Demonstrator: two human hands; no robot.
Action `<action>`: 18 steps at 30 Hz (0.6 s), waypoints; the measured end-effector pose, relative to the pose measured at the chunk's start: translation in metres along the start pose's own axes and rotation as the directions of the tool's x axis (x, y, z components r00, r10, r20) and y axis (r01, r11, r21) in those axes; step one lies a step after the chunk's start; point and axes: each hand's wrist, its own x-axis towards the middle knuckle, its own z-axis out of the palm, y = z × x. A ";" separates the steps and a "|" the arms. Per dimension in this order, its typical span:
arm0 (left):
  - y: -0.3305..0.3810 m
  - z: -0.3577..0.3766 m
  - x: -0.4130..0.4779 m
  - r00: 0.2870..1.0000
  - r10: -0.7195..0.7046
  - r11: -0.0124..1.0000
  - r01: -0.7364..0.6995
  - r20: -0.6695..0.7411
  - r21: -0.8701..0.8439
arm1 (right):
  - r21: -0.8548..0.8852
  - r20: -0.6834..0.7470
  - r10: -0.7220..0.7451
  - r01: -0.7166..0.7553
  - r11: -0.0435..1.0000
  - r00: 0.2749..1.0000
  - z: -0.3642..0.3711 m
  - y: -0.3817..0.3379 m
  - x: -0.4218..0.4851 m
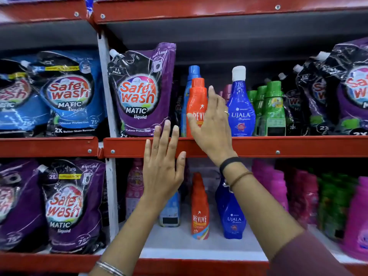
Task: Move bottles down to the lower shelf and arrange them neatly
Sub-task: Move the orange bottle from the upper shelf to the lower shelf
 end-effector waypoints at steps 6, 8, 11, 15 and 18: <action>-0.015 0.021 -0.004 0.998 -0.027 0.998 0.025 0.056 0.050 | -0.183 0.034 0.133 -0.125 0.975 0.991 0.016 -0.002 0.003; -0.019 0.027 -0.005 0.999 -0.018 0.995 0.014 0.039 0.099 | -0.185 0.011 0.151 -0.146 0.972 0.989 0.018 0.000 0.005; -0.022 0.033 -0.006 1.000 -0.001 0.991 0.000 0.008 0.135 | -0.146 -0.021 0.155 -0.157 0.977 0.988 0.019 0.002 0.007; -0.024 0.036 -0.006 1.000 0.018 0.987 -0.015 -0.013 0.162 | -0.016 -0.110 0.127 -0.129 0.991 0.986 0.016 0.004 0.002; -0.026 0.037 -0.008 0.999 0.024 0.983 -0.019 -0.026 0.181 | 0.145 -0.192 0.151 -0.124 0.982 0.970 0.005 0.001 0.002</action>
